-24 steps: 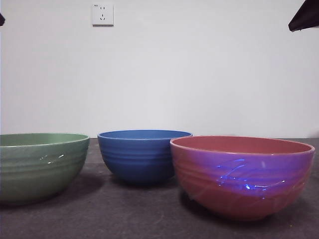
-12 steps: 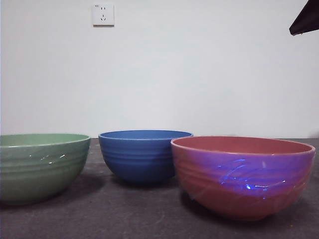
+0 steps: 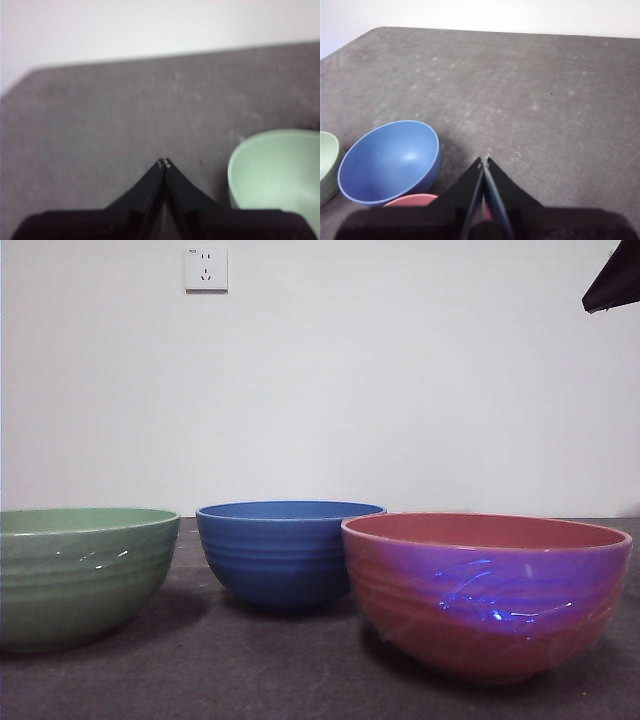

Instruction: Pick up the green bowl on the top,put the green bowl on the left,pick up the red bowl in the middle,put the red bowl on the right

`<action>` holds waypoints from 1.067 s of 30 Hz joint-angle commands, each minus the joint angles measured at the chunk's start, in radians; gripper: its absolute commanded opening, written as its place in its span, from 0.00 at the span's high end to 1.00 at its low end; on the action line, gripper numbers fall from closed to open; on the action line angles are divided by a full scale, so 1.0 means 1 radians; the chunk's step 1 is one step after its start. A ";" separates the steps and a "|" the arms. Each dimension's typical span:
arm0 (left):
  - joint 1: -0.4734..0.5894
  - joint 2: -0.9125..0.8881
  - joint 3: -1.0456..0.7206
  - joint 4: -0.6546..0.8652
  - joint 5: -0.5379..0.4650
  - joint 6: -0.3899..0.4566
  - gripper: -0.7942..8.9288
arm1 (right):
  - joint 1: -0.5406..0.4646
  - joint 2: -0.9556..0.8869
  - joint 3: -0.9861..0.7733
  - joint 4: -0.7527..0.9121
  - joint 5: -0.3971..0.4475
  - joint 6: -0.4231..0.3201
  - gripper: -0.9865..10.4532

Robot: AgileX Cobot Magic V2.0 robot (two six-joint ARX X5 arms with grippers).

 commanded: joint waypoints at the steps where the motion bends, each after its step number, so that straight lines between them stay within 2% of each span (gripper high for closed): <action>1: 0.003 -0.004 -0.024 0.013 0.001 -0.044 0.92 | 0.000 -0.001 -0.005 0.005 -0.001 0.010 0.91; 30: 0.003 -0.004 -0.024 0.018 0.000 -0.051 0.92 | 0.007 -0.024 -0.005 -0.017 0.000 0.009 0.91; 32: 0.003 -0.004 -0.024 0.018 0.000 -0.051 0.92 | 0.002 -0.099 -0.006 -0.066 0.052 -0.047 0.91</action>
